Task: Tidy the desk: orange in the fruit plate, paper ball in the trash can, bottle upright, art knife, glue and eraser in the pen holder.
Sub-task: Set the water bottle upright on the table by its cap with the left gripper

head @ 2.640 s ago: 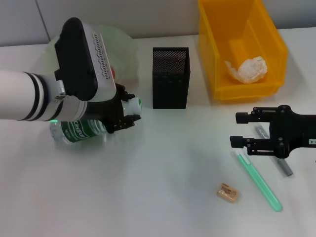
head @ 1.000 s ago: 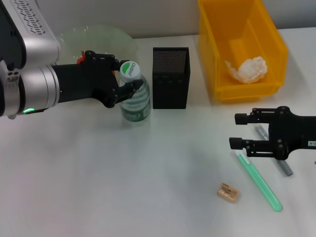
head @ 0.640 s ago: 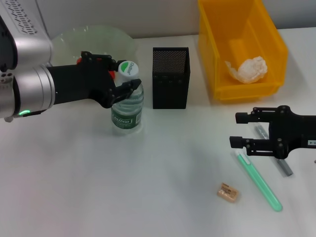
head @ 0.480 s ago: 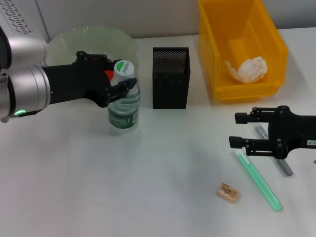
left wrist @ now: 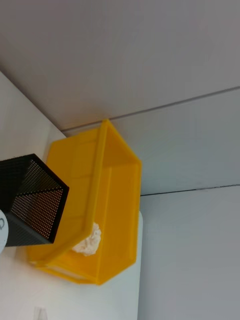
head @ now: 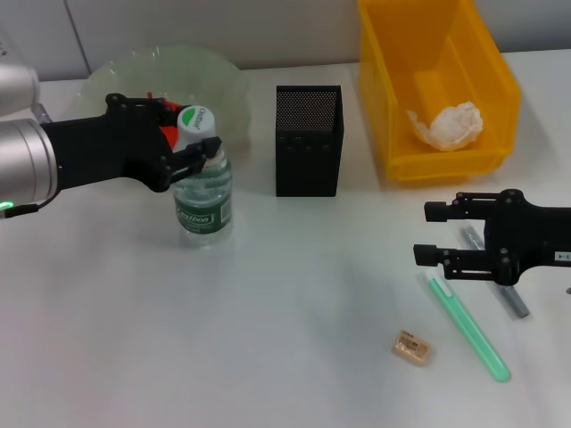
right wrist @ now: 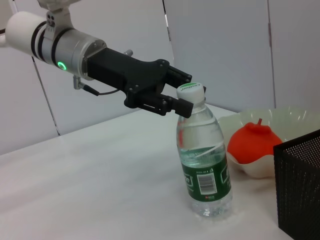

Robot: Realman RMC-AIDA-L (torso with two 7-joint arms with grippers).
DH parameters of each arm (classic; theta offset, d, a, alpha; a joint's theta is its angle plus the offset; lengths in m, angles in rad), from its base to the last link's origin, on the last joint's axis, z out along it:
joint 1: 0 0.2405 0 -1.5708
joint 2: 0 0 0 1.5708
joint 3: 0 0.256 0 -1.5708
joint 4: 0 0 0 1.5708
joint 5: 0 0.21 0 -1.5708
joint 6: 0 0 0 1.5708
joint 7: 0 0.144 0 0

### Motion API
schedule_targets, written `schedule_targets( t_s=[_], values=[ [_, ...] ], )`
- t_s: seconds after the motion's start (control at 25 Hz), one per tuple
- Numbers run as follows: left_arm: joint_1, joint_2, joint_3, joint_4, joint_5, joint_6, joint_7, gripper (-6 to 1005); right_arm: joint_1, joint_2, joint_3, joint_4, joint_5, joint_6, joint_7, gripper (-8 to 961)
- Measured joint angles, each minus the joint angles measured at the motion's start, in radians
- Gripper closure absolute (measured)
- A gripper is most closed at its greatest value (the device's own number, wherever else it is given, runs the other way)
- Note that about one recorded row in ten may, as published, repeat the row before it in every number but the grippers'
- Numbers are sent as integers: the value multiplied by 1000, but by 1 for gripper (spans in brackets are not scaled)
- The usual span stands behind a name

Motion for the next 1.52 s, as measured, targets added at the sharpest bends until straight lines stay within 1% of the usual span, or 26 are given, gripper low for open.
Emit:
schedule_targets(
  t_s=[0.24,0.4,1.36,1.52],
  values=[
    [2,1,-16,-5,-1,8,2,507,1,0,0,0,0,4,0,284],
    [10,1,-49,-15,-1,10,9,504,1,-1,-1,1,0,9,0,284],
    [29,-1,-87,-15,-3,11,25,489,4,0,0,11,0,10,-4,285],
    [29,-1,-88,-41,-18,6,48,486,4,0,-1,13,0,10,-5,285]
  ],
)
